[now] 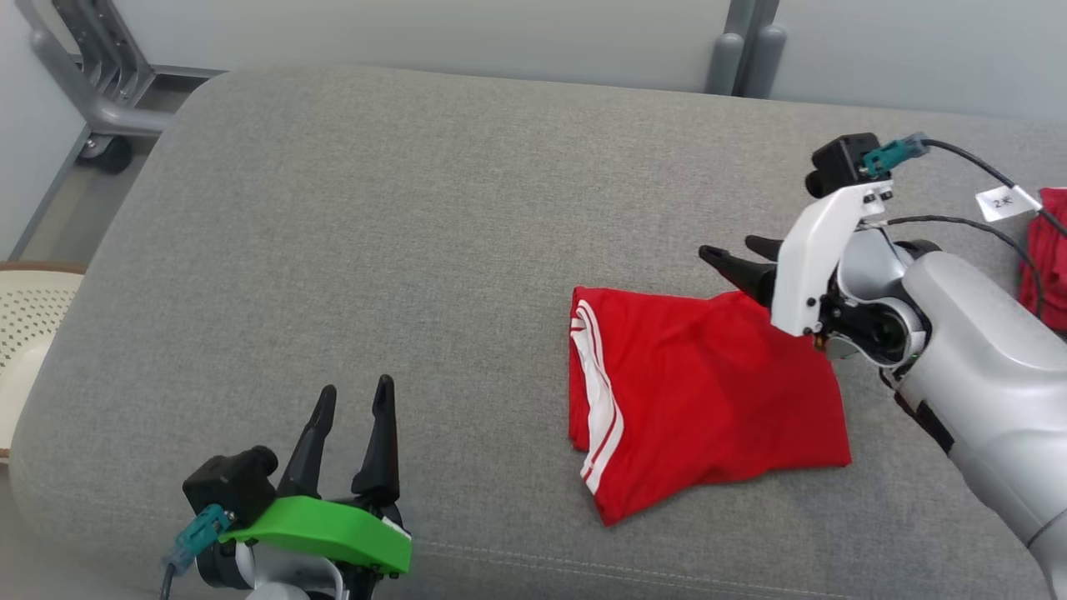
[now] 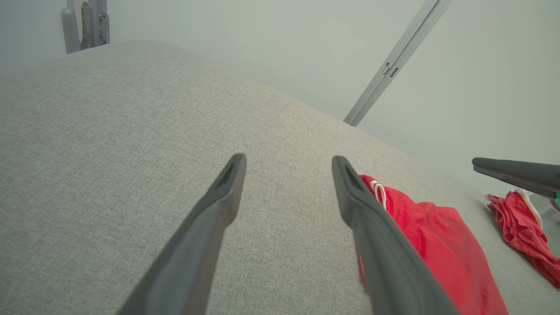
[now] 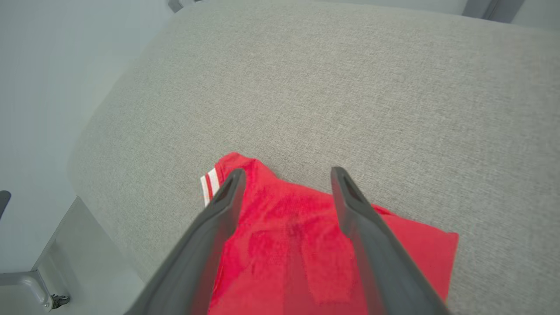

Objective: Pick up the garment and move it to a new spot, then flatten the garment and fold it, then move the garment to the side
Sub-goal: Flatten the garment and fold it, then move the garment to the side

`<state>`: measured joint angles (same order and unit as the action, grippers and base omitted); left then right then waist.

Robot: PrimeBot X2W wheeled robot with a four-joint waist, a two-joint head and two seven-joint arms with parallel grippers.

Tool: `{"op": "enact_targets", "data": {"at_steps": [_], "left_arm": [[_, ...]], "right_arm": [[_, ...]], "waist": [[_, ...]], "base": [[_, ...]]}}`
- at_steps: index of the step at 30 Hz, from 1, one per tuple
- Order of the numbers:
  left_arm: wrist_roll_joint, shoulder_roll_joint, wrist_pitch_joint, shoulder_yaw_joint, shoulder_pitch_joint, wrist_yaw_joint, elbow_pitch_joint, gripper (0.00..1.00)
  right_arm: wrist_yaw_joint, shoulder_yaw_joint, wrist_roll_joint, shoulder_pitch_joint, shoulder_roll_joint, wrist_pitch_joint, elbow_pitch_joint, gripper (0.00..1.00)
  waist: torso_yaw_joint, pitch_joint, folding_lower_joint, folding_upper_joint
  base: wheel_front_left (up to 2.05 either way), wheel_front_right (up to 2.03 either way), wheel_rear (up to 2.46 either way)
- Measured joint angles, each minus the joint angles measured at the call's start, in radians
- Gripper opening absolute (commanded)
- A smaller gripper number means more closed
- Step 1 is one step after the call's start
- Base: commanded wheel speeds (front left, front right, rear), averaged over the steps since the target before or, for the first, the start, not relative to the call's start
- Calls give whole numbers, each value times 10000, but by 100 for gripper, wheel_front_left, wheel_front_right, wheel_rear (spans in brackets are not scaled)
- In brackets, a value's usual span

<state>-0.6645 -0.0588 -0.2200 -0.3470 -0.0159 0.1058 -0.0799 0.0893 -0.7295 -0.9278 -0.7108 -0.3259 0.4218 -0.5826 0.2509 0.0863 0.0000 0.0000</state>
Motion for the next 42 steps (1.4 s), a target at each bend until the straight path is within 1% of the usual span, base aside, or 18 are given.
{"op": "enact_targets", "data": {"at_steps": [1,6,12,13,17,23,29,31,38,39,40,42], "left_arm": [[2,-8,-10,17,1,0,17,100],[6,-33,-10,29,7,0,165,100],[102,-92,-10,21,8,0,370,100],[111,-98,-8,13,7,0,428,100],[190,-100,33,-90,-1,0,591,100],[282,-102,150,-148,-35,0,677,100],[343,-102,217,-180,-261,2,731,100],[374,-102,251,-188,-341,2,719,100],[383,-102,257,-169,-395,2,633,100],[383,-102,257,-171,-395,2,621,100],[385,-102,257,-173,-395,2,616,100],[385,-102,259,-173,-396,2,598,100]], "right_arm": [[71,59,-54,36,-142,-4,-36,100],[159,209,-291,508,-598,-157,-73,100],[198,221,-458,1139,-771,-343,-73,100],[245,221,-493,1213,-798,-347,-71,100],[247,117,-422,1419,-928,-594,-38,100],[249,17,-199,1462,-1049,-986,65,100],[288,-10,-155,1489,-980,-1365,63,100],[334,-50,-155,1516,-970,-1417,2,100],[336,-217,-163,1589,-754,-1494,-257,100],[337,-217,-182,1589,-750,-1507,-290,90],[337,-217,-228,1589,-738,-1549,-328,49],[336,-232,-272,1589,-706,-1572,-389,28]], "waist": [[-78,-12,0,0],[-488,-31,0,0],[-979,61,0,0],[-1048,95,0,0],[-1216,340,0,0],[-1282,710,0,0],[-1162,1175,0,0],[-1080,1246,0,0],[-891,1321,0,0],[-879,1317,0,0],[-866,1312,0,0],[-840,1297,0,0]], "base": [[0,0,0],[0,0,0],[0,0,0],[0,0,0],[0,0,0],[0,0,0],[0,0,0],[0,0,0],[0,0,0],[0,0,0],[0,0,0],[0,0,0]]}}
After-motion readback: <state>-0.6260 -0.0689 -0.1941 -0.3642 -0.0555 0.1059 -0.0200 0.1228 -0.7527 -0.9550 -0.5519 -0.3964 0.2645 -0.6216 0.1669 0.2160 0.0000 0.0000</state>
